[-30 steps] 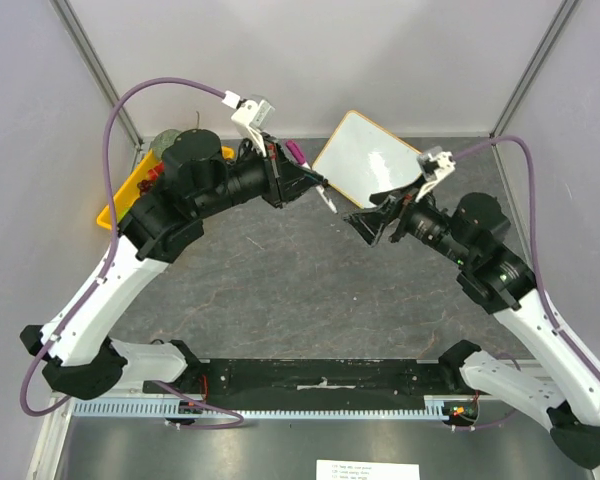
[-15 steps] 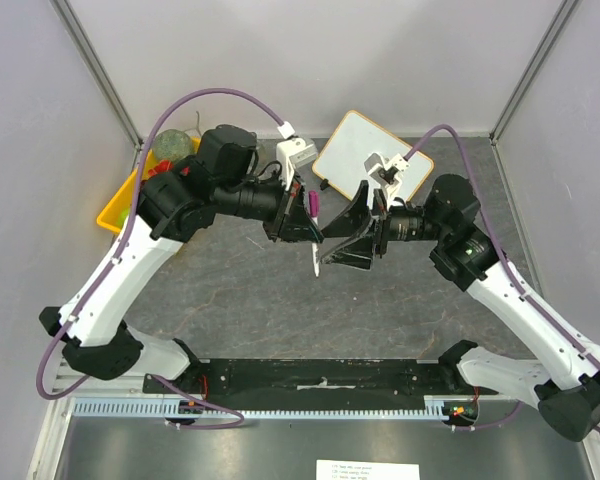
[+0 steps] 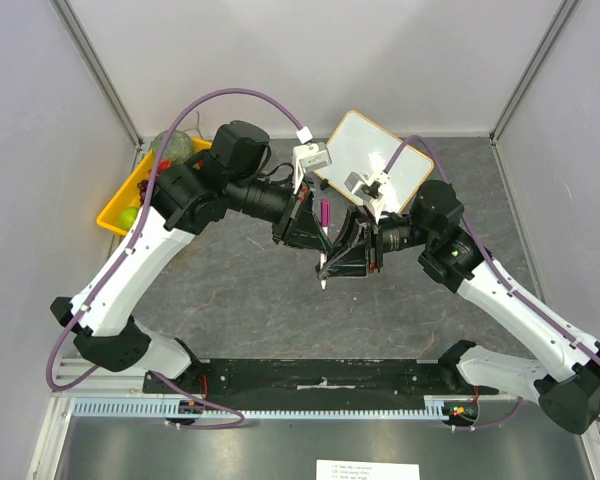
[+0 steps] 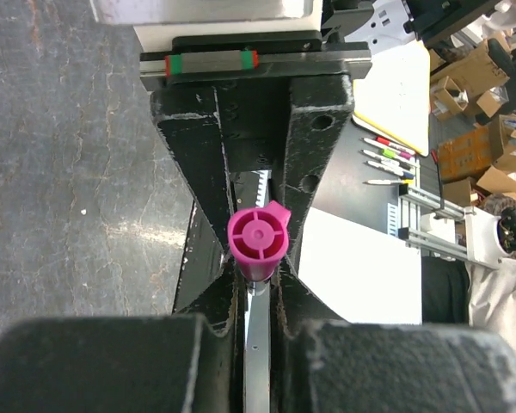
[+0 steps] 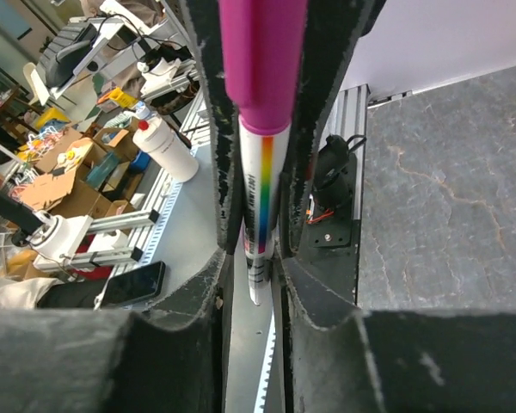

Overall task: Write a sentence on the whiteboard
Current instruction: Pick up the whiteboard marker at the center of the board.

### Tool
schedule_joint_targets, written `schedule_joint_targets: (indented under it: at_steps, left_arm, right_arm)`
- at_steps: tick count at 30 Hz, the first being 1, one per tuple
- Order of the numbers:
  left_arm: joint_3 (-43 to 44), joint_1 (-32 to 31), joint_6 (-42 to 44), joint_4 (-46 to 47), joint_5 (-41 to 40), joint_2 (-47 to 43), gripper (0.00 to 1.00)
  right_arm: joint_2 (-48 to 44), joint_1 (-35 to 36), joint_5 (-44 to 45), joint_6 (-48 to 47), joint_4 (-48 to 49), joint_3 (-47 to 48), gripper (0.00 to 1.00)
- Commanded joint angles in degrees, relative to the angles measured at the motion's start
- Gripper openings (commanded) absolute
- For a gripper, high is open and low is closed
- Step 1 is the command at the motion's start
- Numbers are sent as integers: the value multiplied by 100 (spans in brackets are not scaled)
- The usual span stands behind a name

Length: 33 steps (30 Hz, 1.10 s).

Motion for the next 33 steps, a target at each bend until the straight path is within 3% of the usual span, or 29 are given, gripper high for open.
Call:
schedule_joint_targets:
  at_steps: [1, 4, 6, 7, 9, 11, 13, 20, 24, 33]
  left_arm:
    - [292, 15, 353, -129, 258, 61, 2]
    - [292, 15, 371, -147, 320, 43, 2]
    - [283, 15, 345, -156, 276, 43, 2]
    - [284, 6, 327, -156, 215, 43, 15]
    - [249, 6, 266, -165, 83, -36, 51]
    - [126, 6, 170, -139, -153, -219, 65]
    - [-154, 6, 38, -25, -469, -483, 72]
    - [-1595, 6, -744, 879, -1753, -1467, 79]
    - [-1984, 15, -973, 1469, -1843, -1452, 79]
    - [-2142, 6, -1193, 2857, -1307, -819, 77]
  right_arm:
    - [-43, 58, -203, -248, -267, -49, 23]
    - [-52, 49, -124, -283, -303, -58, 0]
    - [-87, 49, 68, -318, -311, -67, 0]
    - [-113, 49, 209, -309, -320, -76, 0]
    - [-148, 49, 508, -327, -364, -76, 0]
    - [-148, 49, 850, -300, -417, -93, 0]
    - [-175, 41, 1227, -257, -434, -137, 0]
    - [-710, -74, 3731, 392, -233, -681, 0]
    - [-1184, -91, 4682, 1034, 566, -1182, 0]
    - [-1730, -126, 5325, 2010, 1771, -1894, 0]
